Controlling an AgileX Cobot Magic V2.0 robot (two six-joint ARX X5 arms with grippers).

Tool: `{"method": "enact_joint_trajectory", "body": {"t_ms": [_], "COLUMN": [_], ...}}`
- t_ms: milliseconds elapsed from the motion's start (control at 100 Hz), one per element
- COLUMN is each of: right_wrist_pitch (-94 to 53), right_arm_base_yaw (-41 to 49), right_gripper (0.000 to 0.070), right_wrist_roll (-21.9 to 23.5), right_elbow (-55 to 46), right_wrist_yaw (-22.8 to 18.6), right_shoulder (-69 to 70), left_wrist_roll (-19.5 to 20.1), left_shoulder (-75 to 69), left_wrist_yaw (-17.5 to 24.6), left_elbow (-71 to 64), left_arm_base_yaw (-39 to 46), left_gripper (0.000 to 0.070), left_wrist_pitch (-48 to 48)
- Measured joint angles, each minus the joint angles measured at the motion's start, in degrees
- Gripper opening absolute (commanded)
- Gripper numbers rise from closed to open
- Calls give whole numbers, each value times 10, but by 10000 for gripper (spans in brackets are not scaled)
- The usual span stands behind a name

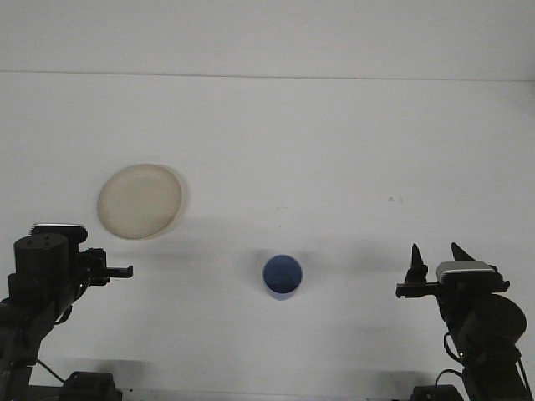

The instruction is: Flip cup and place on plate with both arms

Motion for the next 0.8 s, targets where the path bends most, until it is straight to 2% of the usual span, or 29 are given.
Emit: {"method": "enact_joint_trajectory", "body": {"t_ms": [190,230,270,370,430,670,720,800], "right_wrist_pitch": [0,0,0,0,0,0,0,0], "right_arm_base_yaw": [0,0,0,0,0,0,0,0], "right_gripper": [485,485,485,485,485,484,485,485], "right_wrist_roll": [0,0,0,0,0,0,0,0], "right_elbow": [0,0,0,0,0,0,0,0], "right_wrist_yaw": [0,0,0,0,0,0,0,0], "right_shoulder": [0,0,0,0,0,0,0,0], "left_wrist_roll": [0,0,0,0,0,0,0,-1], "left_shoulder": [-5,-6,-7,-10,-12,-10,-5,10], "left_wrist_yaw": [0,0,0,0,0,1,8,27], "left_elbow": [0,0,0,0,0,0,1,11], "left_arm_base_yaw": [0,0,0,0,0,-3,-8,-21], "left_gripper": [19,39,107,329,386,400,431,432], "left_wrist_pitch": [-4,-5,-6,-8,-8,-18,-28,-47]}}
